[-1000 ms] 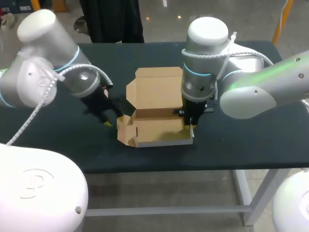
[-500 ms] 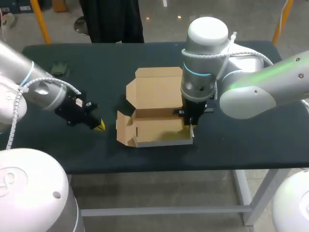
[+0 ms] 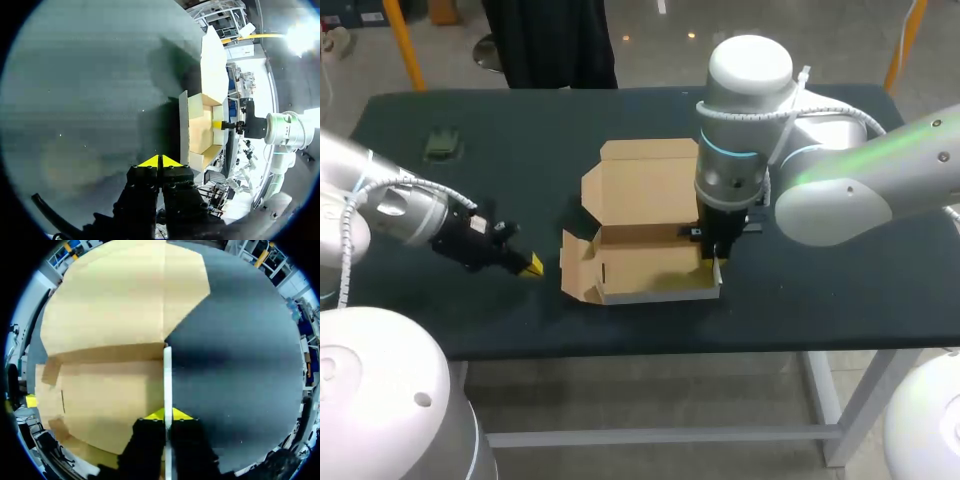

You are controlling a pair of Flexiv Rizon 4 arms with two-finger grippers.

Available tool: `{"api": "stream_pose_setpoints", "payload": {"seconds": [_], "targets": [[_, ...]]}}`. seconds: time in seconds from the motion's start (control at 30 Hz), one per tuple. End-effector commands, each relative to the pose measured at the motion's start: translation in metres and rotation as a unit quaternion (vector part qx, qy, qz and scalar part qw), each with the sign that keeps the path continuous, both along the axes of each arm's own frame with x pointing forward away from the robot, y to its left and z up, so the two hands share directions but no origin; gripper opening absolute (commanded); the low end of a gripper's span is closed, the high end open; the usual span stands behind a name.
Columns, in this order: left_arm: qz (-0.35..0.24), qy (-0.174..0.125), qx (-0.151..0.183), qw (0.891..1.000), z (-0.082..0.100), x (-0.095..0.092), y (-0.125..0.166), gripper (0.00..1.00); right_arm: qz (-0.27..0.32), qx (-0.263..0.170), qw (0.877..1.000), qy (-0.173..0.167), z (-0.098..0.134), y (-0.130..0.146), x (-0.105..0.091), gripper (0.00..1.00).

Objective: Assemble the packaging by folding the flat box into shape, placing the metal phone stand inside, and closing the box properly

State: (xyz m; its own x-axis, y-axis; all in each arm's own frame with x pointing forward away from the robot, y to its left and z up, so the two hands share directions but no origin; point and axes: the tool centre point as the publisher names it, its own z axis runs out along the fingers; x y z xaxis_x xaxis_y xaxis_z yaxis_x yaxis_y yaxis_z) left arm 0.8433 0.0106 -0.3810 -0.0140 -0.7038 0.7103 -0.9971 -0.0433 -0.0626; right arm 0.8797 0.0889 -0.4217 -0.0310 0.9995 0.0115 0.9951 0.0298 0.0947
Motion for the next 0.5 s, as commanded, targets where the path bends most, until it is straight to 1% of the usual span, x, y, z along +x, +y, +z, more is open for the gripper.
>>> {"api": "stream_pose_setpoints", "payload": {"seconds": [0.03, 0.23, 0.5], "targets": [[-0.004, 0.0, -0.007, 1.0, -0.006, 0.001, -0.005, 0.0, 0.0, -0.002, 1.0, 0.003, 0.001, 0.001, 0.001, 0.0], [-0.015, -0.003, -0.023, 1.0, -0.012, 0.0, -0.014, 0.0, 0.0, -0.002, 1.0, 0.003, 0.001, 0.001, 0.001, 0.0], [-0.023, -0.019, -0.04, 0.999, -0.016, -0.003, -0.028, 0.0, 0.0, -0.002, 1.0, 0.003, 0.001, 0.001, 0.001, 0.0]]}}
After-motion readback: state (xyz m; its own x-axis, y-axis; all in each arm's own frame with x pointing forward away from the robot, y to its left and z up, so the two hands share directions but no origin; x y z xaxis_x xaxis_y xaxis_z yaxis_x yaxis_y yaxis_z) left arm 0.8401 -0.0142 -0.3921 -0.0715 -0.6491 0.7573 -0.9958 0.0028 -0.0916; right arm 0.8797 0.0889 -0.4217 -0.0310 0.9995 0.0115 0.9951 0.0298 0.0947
